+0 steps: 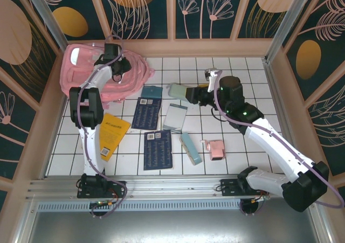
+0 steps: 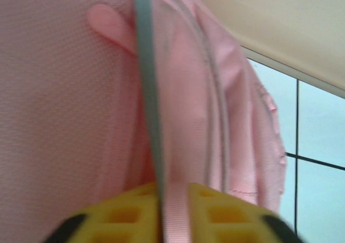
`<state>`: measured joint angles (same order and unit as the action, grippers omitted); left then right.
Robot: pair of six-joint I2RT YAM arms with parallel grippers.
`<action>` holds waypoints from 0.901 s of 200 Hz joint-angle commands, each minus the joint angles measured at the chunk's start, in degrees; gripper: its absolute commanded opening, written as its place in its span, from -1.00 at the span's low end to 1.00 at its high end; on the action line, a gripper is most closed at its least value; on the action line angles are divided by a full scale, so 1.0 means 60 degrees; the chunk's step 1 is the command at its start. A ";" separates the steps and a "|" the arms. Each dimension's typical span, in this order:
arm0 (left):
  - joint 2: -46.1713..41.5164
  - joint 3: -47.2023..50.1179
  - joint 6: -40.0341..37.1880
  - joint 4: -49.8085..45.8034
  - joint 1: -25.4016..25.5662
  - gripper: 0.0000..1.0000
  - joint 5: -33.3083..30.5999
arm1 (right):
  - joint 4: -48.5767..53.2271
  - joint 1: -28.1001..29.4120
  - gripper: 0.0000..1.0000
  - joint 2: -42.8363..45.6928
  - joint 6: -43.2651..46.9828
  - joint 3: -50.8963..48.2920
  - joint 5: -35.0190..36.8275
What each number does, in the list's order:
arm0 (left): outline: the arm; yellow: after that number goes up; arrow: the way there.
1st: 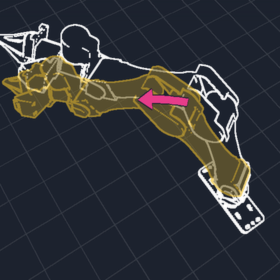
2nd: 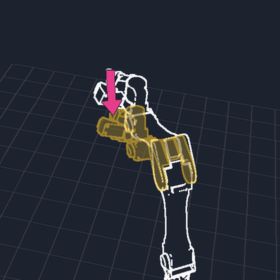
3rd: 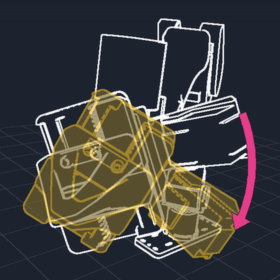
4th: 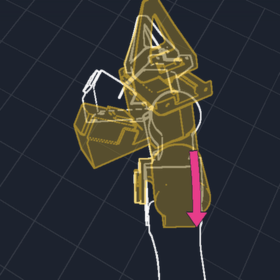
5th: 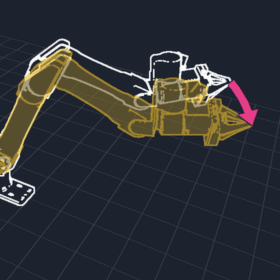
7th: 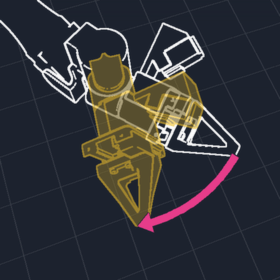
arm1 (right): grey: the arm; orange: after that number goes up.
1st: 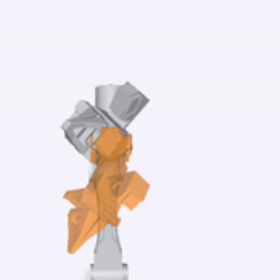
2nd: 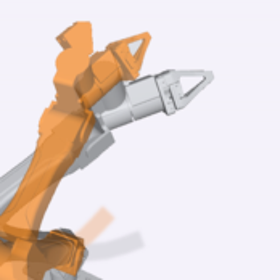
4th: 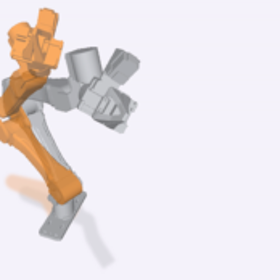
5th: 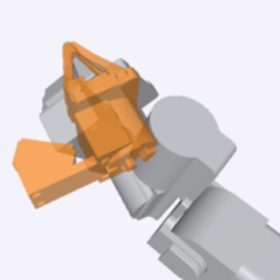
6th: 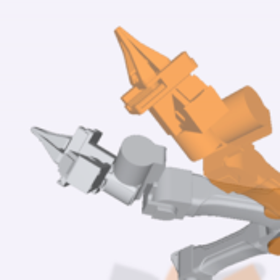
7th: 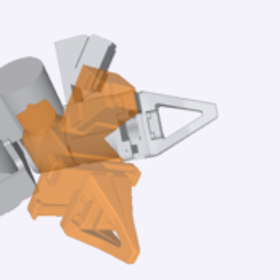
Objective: Pack the student bag
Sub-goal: Pick up the student bag from the top-left of the table, then unzip the student bag at the top-center of the table.
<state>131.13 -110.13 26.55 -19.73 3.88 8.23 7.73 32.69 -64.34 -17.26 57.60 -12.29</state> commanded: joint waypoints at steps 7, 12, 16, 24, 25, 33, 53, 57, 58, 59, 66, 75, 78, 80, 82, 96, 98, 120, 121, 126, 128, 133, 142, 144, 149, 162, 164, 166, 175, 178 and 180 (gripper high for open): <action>0.0011 -0.0144 -0.0067 -0.0029 0.0079 -1.00 -0.0540 | -0.0476 0.0031 0.34 -0.0029 0.0047 0.0158 -0.0364; -0.0069 -0.0170 -0.0116 -0.0026 0.0091 -1.00 -0.0544 | -0.0436 0.0031 0.34 -0.0037 0.0049 0.0226 -0.0382; -0.0138 -0.0169 -0.0152 -0.0016 0.0086 -1.00 -0.0517 | -0.0397 0.0031 0.35 -0.0043 0.0024 0.0277 -0.0382; -0.0359 -0.0212 -0.0153 -0.0016 0.0086 -1.00 -0.0479 | -0.0338 0.0031 0.37 -0.0058 -0.0033 0.0364 -0.0350; -0.0384 -0.0223 -0.0150 -0.0019 0.0086 -1.00 -0.0478 | -0.0337 0.0031 0.37 -0.0066 -0.0051 0.0377 -0.0337; -0.0628 -0.0289 -0.0147 -0.0023 0.0093 -1.00 -0.0516 | -0.0272 0.0031 0.38 -0.0073 -0.0205 0.0444 -0.0180; -0.1450 -0.0372 -0.0154 -0.0009 0.0088 -1.00 -0.1075 | -0.0101 -0.0013 0.38 -0.0045 -0.0361 0.0562 0.0092; -0.1627 -0.0380 -0.0161 -0.0008 0.0086 -1.00 -0.1284 | -0.0113 -0.0013 0.38 0.0004 -0.0361 0.0534 0.0108; -0.1670 -0.0373 -0.0161 -0.0008 0.0086 -1.00 -0.1335 | -0.0122 -0.0013 0.38 0.0016 -0.0361 0.0520 0.0112; -0.1714 -0.0377 -0.0176 -0.0016 0.0086 -1.00 -0.1390 | -0.0133 -0.0013 0.38 0.0023 -0.0361 0.0521 0.0106; -0.2054 -0.0315 -0.0280 0.0036 0.0083 -1.00 -0.1735 | -0.0165 -0.0028 0.36 0.0056 -0.0361 0.0497 0.0068; -0.2487 -0.0158 -0.0506 0.0221 0.0086 -1.00 -0.2010 | -0.0146 -0.0042 0.35 0.0062 -0.0347 0.0528 -0.0068; -0.2610 -0.0117 -0.0556 0.0257 0.0095 -1.00 -0.2072 | -0.0114 -0.0043 0.34 0.0035 -0.0330 0.0553 -0.0100; -0.2703 -0.0114 -0.0597 0.0267 0.0092 -1.00 -0.2103 | -0.0079 -0.0043 0.34 0.0020 -0.0324 0.0577 -0.0132; -0.2774 -0.0105 -0.0618 0.0258 0.0087 -1.00 -0.2133 | -0.0055 -0.0043 0.34 -0.0006 -0.0319 0.0605 -0.0163; -0.3222 -0.0236 -0.0913 0.0155 0.0086 -1.00 -0.1989 | 0.0174 -0.0043 0.32 -0.0118 -0.0266 0.0794 -0.0353; -0.3277 -0.0253 -0.0940 0.0143 0.0093 -1.00 -0.1914 | 0.0198 -0.0043 0.32 -0.0128 -0.0261 0.0809 -0.0371; -0.3760 -0.0598 -0.1303 -0.0055 0.0086 -1.00 -0.0613 | 0.0523 -0.0043 0.30 -0.0233 -0.0095 0.1030 -0.0386; -0.3791 -0.0592 -0.1326 -0.0054 0.0086 -1.00 -0.0531 | 0.0541 -0.0043 0.30 -0.0241 -0.0082 0.1047 -0.0377; -0.3947 -0.0569 -0.1374 0.0006 0.0099 -1.00 -0.0147 | 0.0643 -0.0043 0.30 -0.0270 -0.0010 0.1131 -0.0350; -0.4000 -0.0553 -0.1391 0.0032 0.0100 -1.00 0.0008 | 0.0689 -0.0046 0.30 -0.0276 0.0009 0.1154 -0.0334; -0.4156 -0.0504 -0.1433 0.0086 0.0122 -1.00 0.0264 | 0.0783 -0.0050 0.30 -0.0306 0.0053 0.1238 -0.0283; -0.4413 -0.0437 -0.1552 0.0109 0.0221 -1.00 0.0519 | 0.0939 -0.0044 0.30 -0.0327 0.0125 0.1388 -0.0240; -0.4476 -0.0417 -0.1608 0.0120 0.0244 -1.00 0.0562 | 0.0964 -0.0043 0.30 -0.0334 0.0141 0.1416 -0.0237; -0.4622 -0.0365 -0.1769 0.0116 0.0329 -1.00 0.0749 | 0.1054 -0.0054 0.31 -0.0361 0.0185 0.1499 -0.0237; -0.5009 -0.0178 -0.2112 0.0105 0.0570 -1.00 0.0912 | 0.1407 -0.0057 0.33 -0.0484 0.0298 0.1867 -0.0262; -0.5086 -0.0144 -0.2147 0.0126 0.0602 -1.00 0.0972 | 0.1484 -0.0065 0.33 -0.0513 0.0320 0.1938 -0.0264; -0.5153 -0.0080 -0.2181 0.0146 0.0647 -1.00 0.1016 | 0.1559 -0.0059 0.34 -0.0538 0.0336 0.2018 -0.0265; -0.5408 0.0165 -0.2270 0.0285 0.0829 -1.00 0.1264 | 0.1914 -0.0057 0.37 -0.0676 0.0453 0.2347 -0.0217; -0.5431 0.0226 -0.2278 0.0305 0.0889 -1.00 0.1309 | 0.2031 -0.0057 0.37 -0.0718 0.0471 0.2462 -0.0177; -0.5433 0.0258 -0.2284 0.0330 0.0931 -1.00 0.1349 | 0.2113 -0.0057 0.37 -0.0747 0.0484 0.2537 -0.0137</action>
<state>105.10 -109.54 17.04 -24.75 6.33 9.32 15.03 32.67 -67.33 -16.71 67.29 -13.58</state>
